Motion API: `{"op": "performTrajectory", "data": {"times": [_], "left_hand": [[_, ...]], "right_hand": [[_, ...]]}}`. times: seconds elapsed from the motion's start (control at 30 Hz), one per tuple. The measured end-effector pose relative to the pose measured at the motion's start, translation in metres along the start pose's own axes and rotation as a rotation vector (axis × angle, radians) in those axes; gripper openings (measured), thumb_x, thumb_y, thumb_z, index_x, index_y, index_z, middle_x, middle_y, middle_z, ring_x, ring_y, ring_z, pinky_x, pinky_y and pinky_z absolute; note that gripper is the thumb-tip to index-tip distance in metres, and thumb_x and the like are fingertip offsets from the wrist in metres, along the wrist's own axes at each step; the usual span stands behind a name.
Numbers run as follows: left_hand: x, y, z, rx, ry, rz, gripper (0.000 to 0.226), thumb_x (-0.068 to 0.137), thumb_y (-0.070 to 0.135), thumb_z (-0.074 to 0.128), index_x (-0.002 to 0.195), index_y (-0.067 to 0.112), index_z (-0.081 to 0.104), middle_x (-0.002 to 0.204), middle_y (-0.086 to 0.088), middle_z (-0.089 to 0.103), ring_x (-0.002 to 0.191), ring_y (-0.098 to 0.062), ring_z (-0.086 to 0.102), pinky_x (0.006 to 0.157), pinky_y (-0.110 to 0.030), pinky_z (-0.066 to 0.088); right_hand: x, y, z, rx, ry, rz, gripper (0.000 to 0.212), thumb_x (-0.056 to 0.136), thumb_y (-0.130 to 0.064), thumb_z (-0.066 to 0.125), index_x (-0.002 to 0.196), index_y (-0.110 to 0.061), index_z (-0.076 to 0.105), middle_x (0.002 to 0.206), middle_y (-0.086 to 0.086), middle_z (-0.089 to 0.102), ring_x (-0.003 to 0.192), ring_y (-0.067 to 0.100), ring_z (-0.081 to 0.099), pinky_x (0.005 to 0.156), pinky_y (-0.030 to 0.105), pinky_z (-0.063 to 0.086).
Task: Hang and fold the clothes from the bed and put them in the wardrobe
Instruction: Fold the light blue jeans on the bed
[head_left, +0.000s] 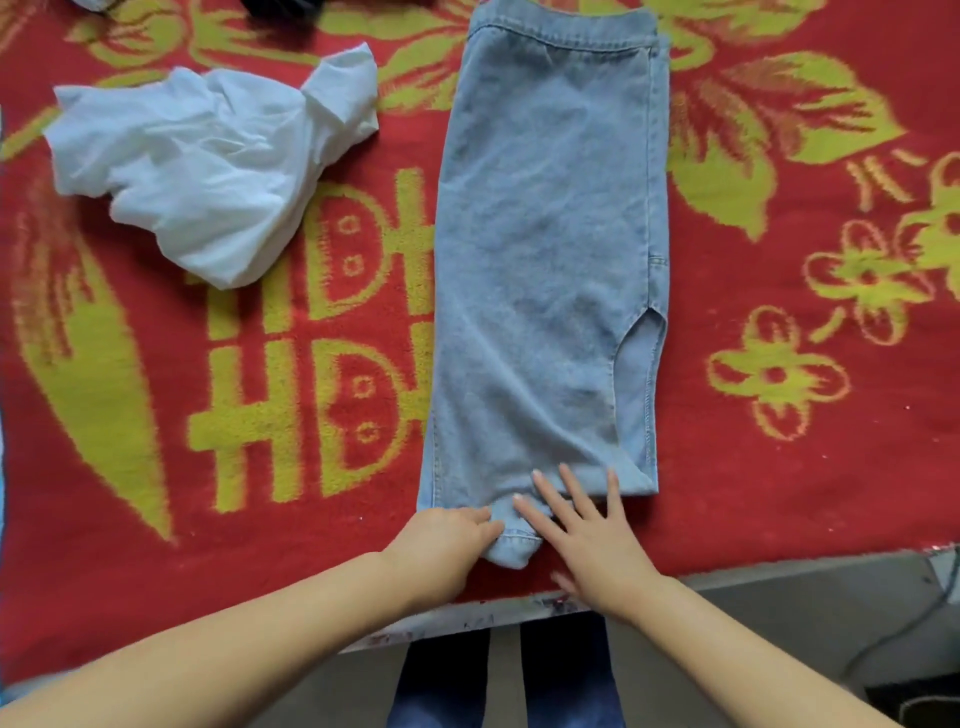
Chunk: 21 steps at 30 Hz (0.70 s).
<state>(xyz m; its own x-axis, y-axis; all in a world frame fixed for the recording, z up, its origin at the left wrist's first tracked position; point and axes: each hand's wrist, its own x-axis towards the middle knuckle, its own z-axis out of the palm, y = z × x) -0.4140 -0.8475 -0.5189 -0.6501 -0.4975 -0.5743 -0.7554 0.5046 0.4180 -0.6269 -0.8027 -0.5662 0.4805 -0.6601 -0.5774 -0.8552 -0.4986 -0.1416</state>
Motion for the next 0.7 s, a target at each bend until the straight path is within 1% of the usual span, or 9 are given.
{"op": "performTrajectory", "data": {"times": [0.07, 0.13, 0.27, 0.33, 0.4, 0.47, 0.57, 0.63, 0.7], "left_hand": [[0.003, 0.007, -0.017, -0.032, -0.134, 0.012, 0.039, 0.086, 0.005, 0.046, 0.123, 0.015, 0.053, 0.122, -0.009, 0.059, 0.108, -0.032, 0.057, 0.077, -0.035, 0.043], [0.005, 0.006, -0.039, -0.149, -0.184, 0.046, 0.021, 0.090, 0.014, 0.048, 0.107, 0.016, 0.059, 0.098, -0.010, 0.066, 0.088, -0.030, 0.059, 0.066, -0.031, 0.037], [0.019, -0.019, -0.078, -0.558, -0.467, 0.006, 0.014, 0.086, 0.026, 0.060, 0.089, 0.013, 0.064, 0.071, -0.003, 0.058, 0.063, -0.010, 0.049, 0.060, -0.024, 0.039], [0.034, -0.031, -0.103, -0.639, -0.505, -0.030, 0.015, 0.069, 0.019, 0.054, 0.081, 0.018, 0.063, 0.071, 0.004, 0.057, 0.062, -0.006, 0.051, 0.060, -0.021, 0.042], [0.056, -0.047, -0.137, -0.714, -0.381, -0.046, 0.031, 0.063, 0.018, 0.049, 0.089, 0.021, 0.065, 0.076, 0.005, 0.061, 0.065, -0.004, 0.055, 0.060, -0.018, 0.045], [0.079, -0.070, -0.173, -0.942, -0.088, -0.112, 0.034, 0.076, 0.019, 0.060, 0.110, 0.023, 0.063, 0.084, 0.009, 0.064, 0.070, -0.001, 0.057, 0.061, -0.014, 0.046], [0.097, -0.108, -0.187, -1.439, 0.106, -0.168, 0.047, 0.084, 0.048, 0.065, 0.123, 0.024, 0.054, 0.111, 0.004, 0.065, 0.092, -0.005, 0.062, 0.078, -0.019, 0.047], [0.109, -0.118, -0.160, -1.438, -0.021, -0.248, 0.065, 0.074, 0.061, 0.067, 0.123, 0.021, 0.053, 0.119, 0.003, 0.065, 0.105, -0.011, 0.062, 0.085, -0.024, 0.048], [0.116, -0.116, -0.116, -1.281, 0.100, -0.384, 0.034, 0.085, 0.045, 0.066, 0.106, 0.018, 0.060, 0.103, 0.002, 0.070, 0.100, -0.015, 0.064, 0.080, -0.026, 0.049]], "right_hand": [[0.010, 0.000, -0.002, 0.058, 0.045, 0.095, 0.144, 0.038, -0.049, 0.089, 0.154, -0.027, 0.006, 0.142, 0.007, 0.051, 0.123, 0.042, 0.052, 0.099, 0.070, 0.015], [0.019, 0.004, -0.007, 0.118, 0.086, 0.129, 0.137, 0.035, -0.047, 0.091, 0.151, -0.026, 0.022, 0.133, 0.004, 0.059, 0.116, 0.042, 0.058, 0.101, 0.066, 0.019], [0.020, 0.019, -0.043, 0.324, -0.031, -0.049, 0.064, 0.070, -0.027, 0.077, 0.131, -0.032, 0.055, 0.123, -0.005, 0.065, 0.114, 0.030, 0.060, 0.105, 0.039, 0.033], [0.027, 0.037, -0.077, 0.449, -0.156, -0.100, 0.031, 0.087, -0.021, 0.057, 0.117, -0.028, 0.063, 0.113, -0.001, 0.068, 0.104, 0.023, 0.061, 0.080, 0.025, 0.036], [0.044, 0.065, -0.103, 0.632, -0.167, -0.064, 0.008, 0.088, -0.019, 0.059, 0.088, -0.024, 0.066, 0.090, -0.004, 0.069, 0.085, 0.011, 0.060, 0.064, 0.018, 0.037], [0.064, 0.099, -0.125, 0.907, -0.049, 0.046, 0.020, 0.086, -0.014, 0.065, 0.076, -0.030, 0.060, 0.077, -0.014, 0.062, 0.076, -0.002, 0.054, 0.061, 0.010, 0.038], [0.100, 0.134, -0.135, 1.065, 0.174, 0.199, 0.015, 0.086, -0.025, 0.069, 0.098, -0.020, 0.061, 0.096, -0.006, 0.063, 0.090, 0.004, 0.056, 0.069, 0.017, 0.036], [0.121, 0.143, -0.132, 0.986, 0.206, 0.285, 0.023, 0.089, -0.034, 0.065, 0.104, -0.019, 0.058, 0.101, -0.002, 0.061, 0.094, 0.013, 0.055, 0.070, 0.022, 0.032], [0.135, 0.143, -0.123, 0.858, 0.182, 0.351, 0.033, 0.092, -0.042, 0.058, 0.111, -0.016, 0.057, 0.107, 0.005, 0.063, 0.100, 0.023, 0.057, 0.078, 0.029, 0.038]]}}
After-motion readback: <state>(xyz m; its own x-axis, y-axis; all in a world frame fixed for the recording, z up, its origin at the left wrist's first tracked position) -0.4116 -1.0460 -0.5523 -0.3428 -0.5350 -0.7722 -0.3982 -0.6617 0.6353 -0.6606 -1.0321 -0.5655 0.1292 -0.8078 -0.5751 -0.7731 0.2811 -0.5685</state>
